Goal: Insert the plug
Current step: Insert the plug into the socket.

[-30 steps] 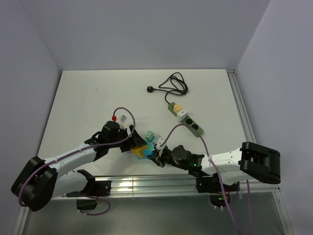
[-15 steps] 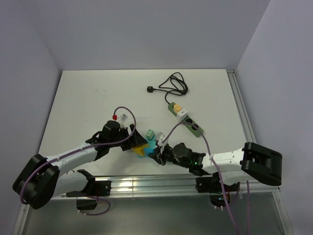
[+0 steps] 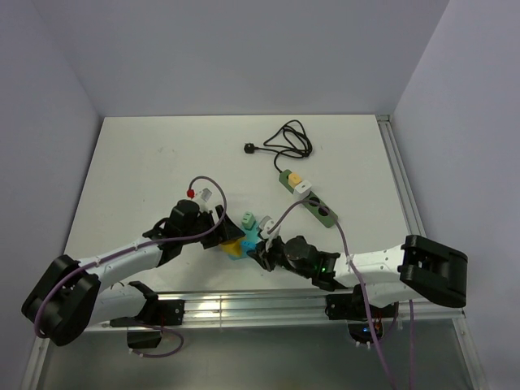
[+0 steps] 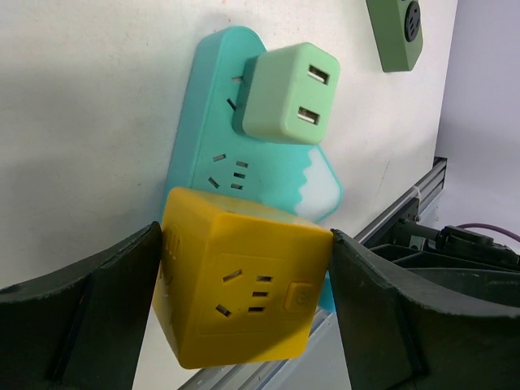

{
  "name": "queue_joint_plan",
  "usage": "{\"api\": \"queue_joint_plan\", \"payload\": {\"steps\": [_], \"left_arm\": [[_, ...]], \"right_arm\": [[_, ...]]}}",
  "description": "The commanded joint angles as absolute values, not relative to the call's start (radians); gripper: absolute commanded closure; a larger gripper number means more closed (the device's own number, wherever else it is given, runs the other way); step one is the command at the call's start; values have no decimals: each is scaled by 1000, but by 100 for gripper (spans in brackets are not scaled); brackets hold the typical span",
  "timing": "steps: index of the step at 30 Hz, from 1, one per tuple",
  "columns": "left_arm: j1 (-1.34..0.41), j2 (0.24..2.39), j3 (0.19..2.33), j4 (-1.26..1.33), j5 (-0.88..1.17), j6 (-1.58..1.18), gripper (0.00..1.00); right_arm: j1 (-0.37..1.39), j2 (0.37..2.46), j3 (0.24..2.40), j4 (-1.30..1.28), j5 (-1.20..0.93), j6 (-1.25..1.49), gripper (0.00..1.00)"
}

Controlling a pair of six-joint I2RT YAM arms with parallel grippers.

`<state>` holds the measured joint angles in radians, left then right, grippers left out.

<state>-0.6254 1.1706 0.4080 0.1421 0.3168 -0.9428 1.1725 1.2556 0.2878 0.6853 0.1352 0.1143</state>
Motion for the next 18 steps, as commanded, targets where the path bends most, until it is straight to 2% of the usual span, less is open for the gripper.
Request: {"api": "queue_joint_plan", "payload": {"steps": [1, 10, 18], "left_arm": [[-683, 1192, 382, 46, 540, -946, 33], [-704, 1224, 380, 63, 526, -968, 32], [-704, 1284, 413, 89, 595, -936, 32]], "right_arm": [[1127, 1293, 334, 657, 379, 89, 100], [1149, 1289, 319, 740, 296, 69, 100], [1177, 1269, 310, 762, 207, 11, 100]]}}
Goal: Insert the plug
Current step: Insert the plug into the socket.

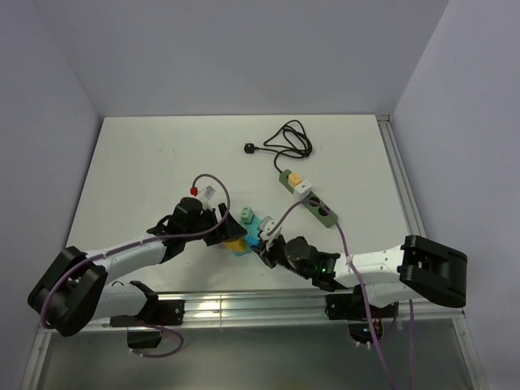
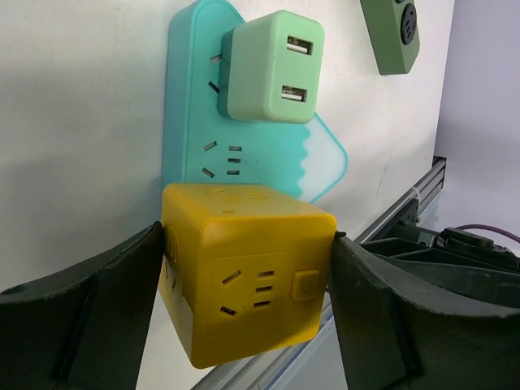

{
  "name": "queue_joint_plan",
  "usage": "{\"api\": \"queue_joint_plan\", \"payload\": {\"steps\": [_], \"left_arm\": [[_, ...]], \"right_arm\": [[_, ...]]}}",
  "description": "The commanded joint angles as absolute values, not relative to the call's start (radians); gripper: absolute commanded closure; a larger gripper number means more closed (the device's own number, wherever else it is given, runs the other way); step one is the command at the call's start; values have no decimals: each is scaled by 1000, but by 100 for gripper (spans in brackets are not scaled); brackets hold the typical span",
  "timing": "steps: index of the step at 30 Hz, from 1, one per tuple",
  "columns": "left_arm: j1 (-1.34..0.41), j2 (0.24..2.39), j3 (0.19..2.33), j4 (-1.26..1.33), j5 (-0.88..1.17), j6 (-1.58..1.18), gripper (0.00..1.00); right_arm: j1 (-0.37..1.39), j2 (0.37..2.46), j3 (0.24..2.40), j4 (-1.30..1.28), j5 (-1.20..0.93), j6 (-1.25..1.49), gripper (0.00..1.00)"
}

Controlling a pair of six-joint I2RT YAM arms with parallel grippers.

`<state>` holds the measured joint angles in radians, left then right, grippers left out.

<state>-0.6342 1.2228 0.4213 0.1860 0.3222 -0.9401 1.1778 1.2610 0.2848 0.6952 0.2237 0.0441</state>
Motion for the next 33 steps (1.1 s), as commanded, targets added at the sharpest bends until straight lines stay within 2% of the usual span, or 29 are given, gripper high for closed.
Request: {"api": "queue_joint_plan", "payload": {"steps": [1, 9, 16, 21, 22, 24, 25, 27, 30, 31, 32, 33], "left_arm": [[-704, 1296, 414, 94, 604, -934, 32], [-706, 1301, 445, 80, 630, -922, 27], [-715, 1278, 448, 51, 649, -894, 26], [-719, 1276, 445, 37, 637, -891, 21], [-718, 1282, 449, 29, 617, -897, 20], [-716, 1276, 462, 25, 597, -907, 17], [-715, 1275, 466, 23, 594, -914, 16], [-701, 1276, 489, 3, 565, -913, 13], [-664, 1275, 523, -43, 542, -899, 11], [-652, 1275, 534, -67, 529, -888, 11], [-641, 1276, 546, -83, 514, -881, 10], [-615, 1281, 572, -97, 502, -874, 10]], "right_arm": [[1186, 1272, 316, 758, 195, -20, 100], [1200, 1359, 408, 690, 94, -75, 100], [1171, 1387, 434, 667, 91, -42, 100], [1134, 1382, 449, 626, 80, -9, 99], [1129, 1387, 468, 615, 81, -2, 90], [1127, 1385, 469, 623, 77, -2, 84], [1126, 1379, 457, 636, 75, -2, 77], [1127, 1352, 448, 649, 84, 28, 72], [1124, 1318, 445, 635, 90, 28, 58], [1123, 1309, 436, 637, 81, 29, 31], [1121, 1292, 430, 646, 71, 28, 13], [1118, 1281, 420, 656, 71, 31, 6]]}}
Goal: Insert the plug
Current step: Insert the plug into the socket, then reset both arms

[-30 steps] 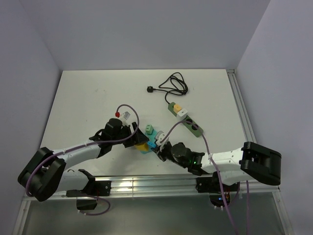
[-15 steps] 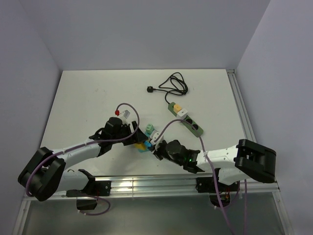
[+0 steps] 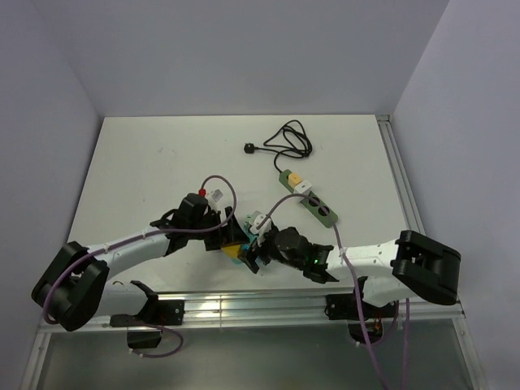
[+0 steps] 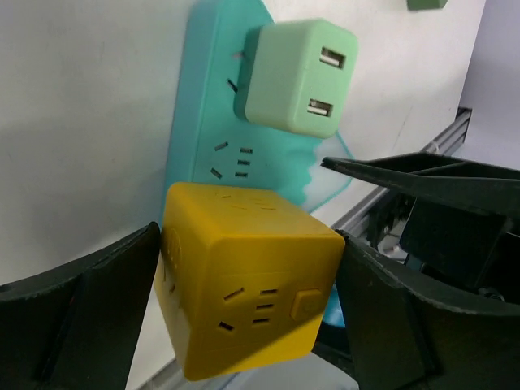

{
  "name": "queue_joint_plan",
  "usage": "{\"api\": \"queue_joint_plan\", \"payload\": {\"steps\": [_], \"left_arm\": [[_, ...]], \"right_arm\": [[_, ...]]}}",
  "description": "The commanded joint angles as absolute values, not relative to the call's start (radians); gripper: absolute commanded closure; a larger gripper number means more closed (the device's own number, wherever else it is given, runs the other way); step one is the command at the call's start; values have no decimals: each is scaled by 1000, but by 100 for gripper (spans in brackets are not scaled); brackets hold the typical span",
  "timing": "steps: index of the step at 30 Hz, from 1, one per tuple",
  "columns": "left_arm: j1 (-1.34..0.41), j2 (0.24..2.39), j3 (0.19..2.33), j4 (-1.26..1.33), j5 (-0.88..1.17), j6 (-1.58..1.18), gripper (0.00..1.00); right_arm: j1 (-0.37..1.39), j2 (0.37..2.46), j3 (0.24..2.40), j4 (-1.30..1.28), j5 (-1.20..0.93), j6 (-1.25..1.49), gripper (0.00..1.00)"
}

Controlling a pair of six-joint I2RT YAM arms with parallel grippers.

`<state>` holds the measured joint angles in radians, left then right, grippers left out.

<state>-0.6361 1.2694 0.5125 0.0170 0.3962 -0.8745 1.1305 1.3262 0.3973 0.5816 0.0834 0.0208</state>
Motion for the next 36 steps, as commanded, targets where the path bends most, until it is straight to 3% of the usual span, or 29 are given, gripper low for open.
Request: {"api": "queue_joint_plan", "payload": {"steps": [1, 6, 10, 17, 22, 27, 36], "left_arm": [[-601, 1284, 581, -104, 502, -864, 10], [-534, 1282, 664, -167, 460, -833, 9], [-489, 1272, 729, -216, 449, -798, 0], [-433, 1180, 842, -351, 306, -741, 0], [-423, 948, 750, -351, 73, -773, 1], [-422, 622, 580, -336, -202, -839, 0], [-422, 318, 445, -367, -319, -865, 1]], "right_arm": [[1118, 1260, 402, 666, 71, 35, 3], [1103, 1175, 361, 669, 71, 46, 2], [1095, 1059, 334, 646, 61, 54, 1], [1075, 881, 299, 569, 181, 81, 0], [1057, 671, 333, 356, 487, 279, 0], [1048, 565, 412, 99, 649, 377, 0], [1045, 477, 457, -77, 850, 466, 0]]}}
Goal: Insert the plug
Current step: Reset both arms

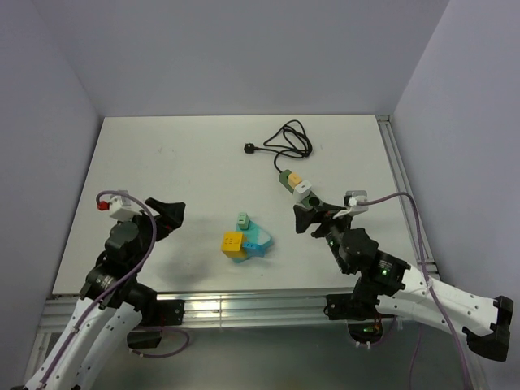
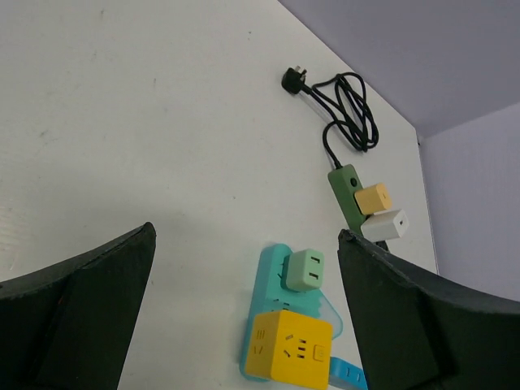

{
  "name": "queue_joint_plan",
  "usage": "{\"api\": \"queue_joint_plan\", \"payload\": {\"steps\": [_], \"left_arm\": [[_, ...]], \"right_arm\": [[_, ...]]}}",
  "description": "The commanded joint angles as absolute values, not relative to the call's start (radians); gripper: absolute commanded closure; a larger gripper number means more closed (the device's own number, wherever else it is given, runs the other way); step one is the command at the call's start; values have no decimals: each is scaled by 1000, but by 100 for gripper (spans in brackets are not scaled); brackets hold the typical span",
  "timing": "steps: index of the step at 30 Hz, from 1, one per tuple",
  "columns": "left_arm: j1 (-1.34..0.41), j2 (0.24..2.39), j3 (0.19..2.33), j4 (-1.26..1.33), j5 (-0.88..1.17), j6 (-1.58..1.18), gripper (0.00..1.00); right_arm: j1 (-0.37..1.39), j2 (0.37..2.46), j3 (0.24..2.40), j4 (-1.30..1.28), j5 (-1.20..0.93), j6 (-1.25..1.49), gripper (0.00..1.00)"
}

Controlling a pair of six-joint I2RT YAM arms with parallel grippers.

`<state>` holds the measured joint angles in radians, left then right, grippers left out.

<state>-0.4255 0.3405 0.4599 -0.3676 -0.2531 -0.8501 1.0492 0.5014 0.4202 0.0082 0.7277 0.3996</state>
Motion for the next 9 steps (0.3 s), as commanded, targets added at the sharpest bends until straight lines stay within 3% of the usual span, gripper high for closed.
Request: {"api": "queue_joint_plan", "payload": {"steps": [1, 9], "left_arm": [[-422, 318, 445, -371, -319, -868, 1], [-422, 403, 463, -367, -302, -854, 1]], "right_arm": [[1045, 465, 456, -86, 863, 474, 0], [1045, 425, 454, -109, 871, 497, 0]]}}
